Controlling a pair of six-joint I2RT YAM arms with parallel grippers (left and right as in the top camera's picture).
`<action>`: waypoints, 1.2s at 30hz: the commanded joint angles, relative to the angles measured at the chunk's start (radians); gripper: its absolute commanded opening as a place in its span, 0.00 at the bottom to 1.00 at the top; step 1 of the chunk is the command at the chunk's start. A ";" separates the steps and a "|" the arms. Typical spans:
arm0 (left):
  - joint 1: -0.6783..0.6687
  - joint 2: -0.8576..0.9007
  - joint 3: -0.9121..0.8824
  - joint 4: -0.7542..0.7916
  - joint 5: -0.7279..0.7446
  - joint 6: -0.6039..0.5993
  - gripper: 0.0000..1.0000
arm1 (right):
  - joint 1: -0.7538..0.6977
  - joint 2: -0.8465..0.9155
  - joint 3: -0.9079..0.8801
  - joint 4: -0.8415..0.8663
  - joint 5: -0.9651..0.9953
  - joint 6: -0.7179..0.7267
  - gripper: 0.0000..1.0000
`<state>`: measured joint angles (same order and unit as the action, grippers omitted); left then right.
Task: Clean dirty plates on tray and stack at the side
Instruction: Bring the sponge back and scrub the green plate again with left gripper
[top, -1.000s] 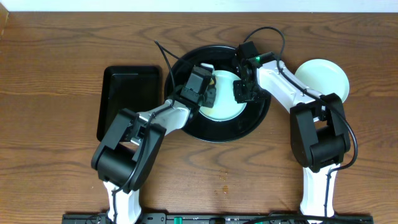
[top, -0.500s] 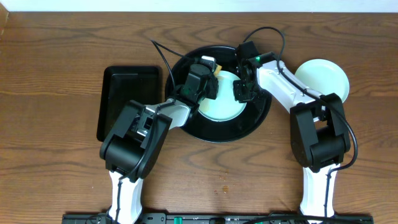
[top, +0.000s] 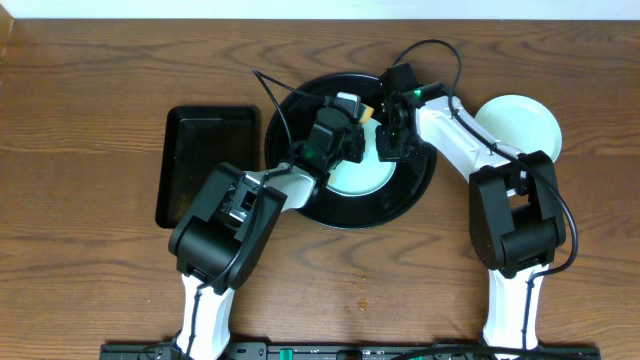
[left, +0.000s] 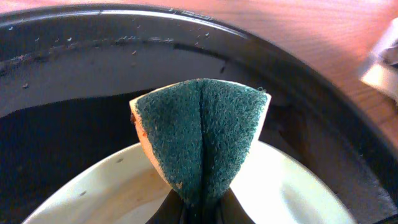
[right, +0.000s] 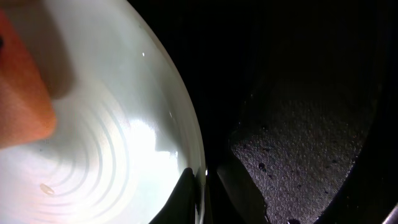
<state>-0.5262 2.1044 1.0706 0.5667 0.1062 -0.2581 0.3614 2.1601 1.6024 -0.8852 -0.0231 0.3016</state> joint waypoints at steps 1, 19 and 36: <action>0.002 0.029 -0.008 0.038 -0.006 -0.005 0.08 | 0.006 0.011 -0.008 -0.005 0.003 -0.038 0.01; -0.007 0.036 0.003 0.101 -0.024 -0.005 0.08 | 0.006 0.011 -0.008 0.000 0.003 -0.037 0.01; 0.029 0.111 0.027 0.181 -0.146 0.126 0.08 | 0.006 0.011 -0.008 0.003 0.003 -0.037 0.01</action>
<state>-0.5270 2.1960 1.0817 0.7563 0.0353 -0.2085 0.3614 2.1601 1.6024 -0.8761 -0.0269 0.2947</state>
